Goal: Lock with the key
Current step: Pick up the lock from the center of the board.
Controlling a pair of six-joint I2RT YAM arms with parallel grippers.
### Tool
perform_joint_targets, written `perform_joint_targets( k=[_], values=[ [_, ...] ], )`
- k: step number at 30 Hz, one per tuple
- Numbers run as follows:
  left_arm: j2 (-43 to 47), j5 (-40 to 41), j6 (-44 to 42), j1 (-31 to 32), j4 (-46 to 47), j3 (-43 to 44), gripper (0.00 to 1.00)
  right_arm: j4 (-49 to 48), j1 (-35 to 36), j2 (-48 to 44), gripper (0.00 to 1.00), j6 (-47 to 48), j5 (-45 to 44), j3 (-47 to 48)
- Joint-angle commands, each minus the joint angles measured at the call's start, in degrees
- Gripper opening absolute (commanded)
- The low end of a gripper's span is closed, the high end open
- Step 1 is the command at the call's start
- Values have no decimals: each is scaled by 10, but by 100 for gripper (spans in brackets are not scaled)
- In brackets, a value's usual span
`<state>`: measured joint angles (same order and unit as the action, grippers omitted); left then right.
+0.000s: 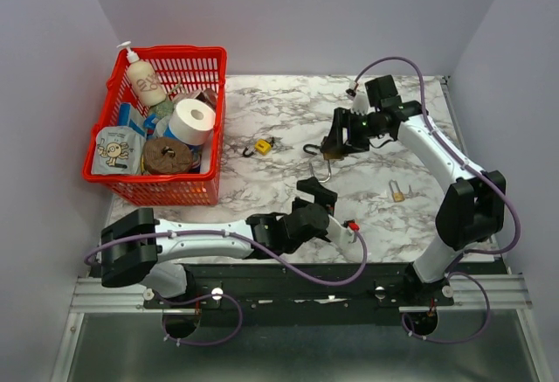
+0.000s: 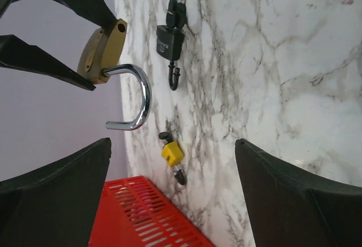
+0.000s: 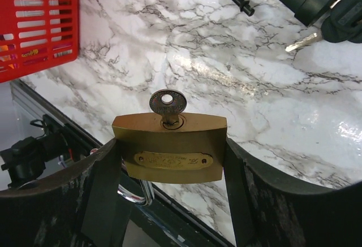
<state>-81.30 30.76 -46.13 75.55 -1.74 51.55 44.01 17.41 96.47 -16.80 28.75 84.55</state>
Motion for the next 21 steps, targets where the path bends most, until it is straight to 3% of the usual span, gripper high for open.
perform_joint_targets(
  k=[1,5,21],
  values=[
    [-28,97,-167,9,139,-31,97,-38,0,-31,50,-26,62,-21],
    [-56,135,-264,10,299,-87,93,-46,0,-42,50,-32,82,-48],
    [-98,155,-292,-2,351,-96,63,-61,1,-66,50,-48,117,-92]
  ],
)
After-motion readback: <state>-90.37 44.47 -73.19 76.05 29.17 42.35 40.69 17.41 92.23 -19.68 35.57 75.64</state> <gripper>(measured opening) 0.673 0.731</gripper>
